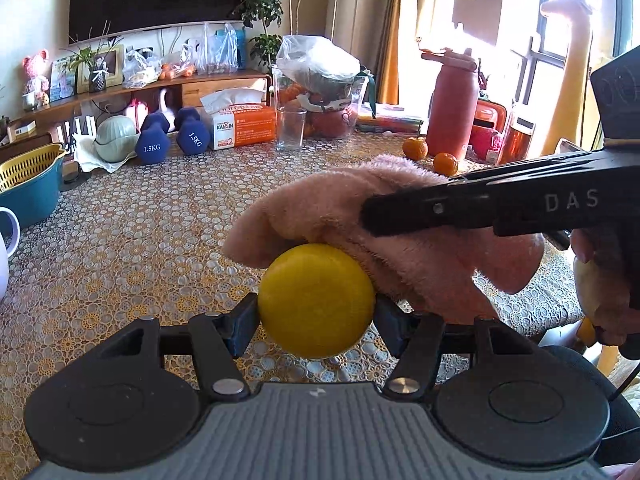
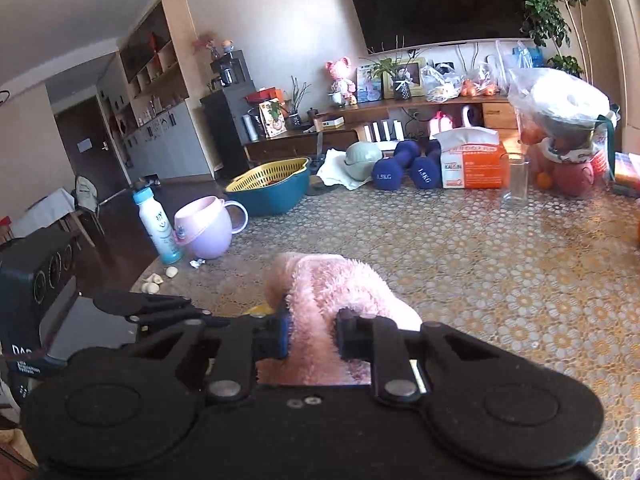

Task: Clean container
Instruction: 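Keep turning the jar with the left gripper while right gripper rubs it with the towel, then wipe the jar's yellow end again with the towel while left gripper holds the jar upright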

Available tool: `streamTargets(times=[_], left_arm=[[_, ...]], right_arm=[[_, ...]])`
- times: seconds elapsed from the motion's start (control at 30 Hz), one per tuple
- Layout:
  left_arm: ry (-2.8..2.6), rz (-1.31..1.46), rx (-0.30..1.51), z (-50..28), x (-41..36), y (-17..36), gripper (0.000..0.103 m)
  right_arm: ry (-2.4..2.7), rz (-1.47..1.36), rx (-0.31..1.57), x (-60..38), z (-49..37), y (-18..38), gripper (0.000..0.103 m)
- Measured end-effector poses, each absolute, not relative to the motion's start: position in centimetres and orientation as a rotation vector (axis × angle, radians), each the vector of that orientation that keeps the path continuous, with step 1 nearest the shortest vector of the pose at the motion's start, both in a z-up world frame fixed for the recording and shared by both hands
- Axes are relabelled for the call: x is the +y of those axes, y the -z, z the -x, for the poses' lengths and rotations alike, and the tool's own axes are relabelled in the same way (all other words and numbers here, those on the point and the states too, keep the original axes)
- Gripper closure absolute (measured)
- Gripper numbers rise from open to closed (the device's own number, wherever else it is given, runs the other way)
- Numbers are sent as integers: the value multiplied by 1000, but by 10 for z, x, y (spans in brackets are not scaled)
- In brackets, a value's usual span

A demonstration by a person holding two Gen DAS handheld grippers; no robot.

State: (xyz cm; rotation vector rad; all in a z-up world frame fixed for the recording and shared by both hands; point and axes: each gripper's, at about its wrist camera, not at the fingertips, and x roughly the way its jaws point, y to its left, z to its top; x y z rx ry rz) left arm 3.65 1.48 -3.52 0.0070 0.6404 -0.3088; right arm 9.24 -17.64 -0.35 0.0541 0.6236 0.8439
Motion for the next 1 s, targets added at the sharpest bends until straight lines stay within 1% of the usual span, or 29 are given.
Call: streamTargets(times=[0.17,0.33,0.4,0.6,0.73,1.0], left_arm=[[308,14,639,-37,18,34,42],[309,3,617,-37,18,28,42],[311,-14,612,-37,16,26,42],[321,-97,595,-37,1,23,42],[320,-143,593,-39,-9,23,42],[318,-164,584,-39,-17,22,42]], right_arm=[[-785,-66,660,-175,-107,18,83],[-711,-12,685,-179,-112,34,84],[-686,5,674,-183,-110,32,84],[-768,-109,616,-198,-102,1,84],[-826,-122,578,-193,-95,-15,84],[-776,-97,612,-189,-101,2,83]])
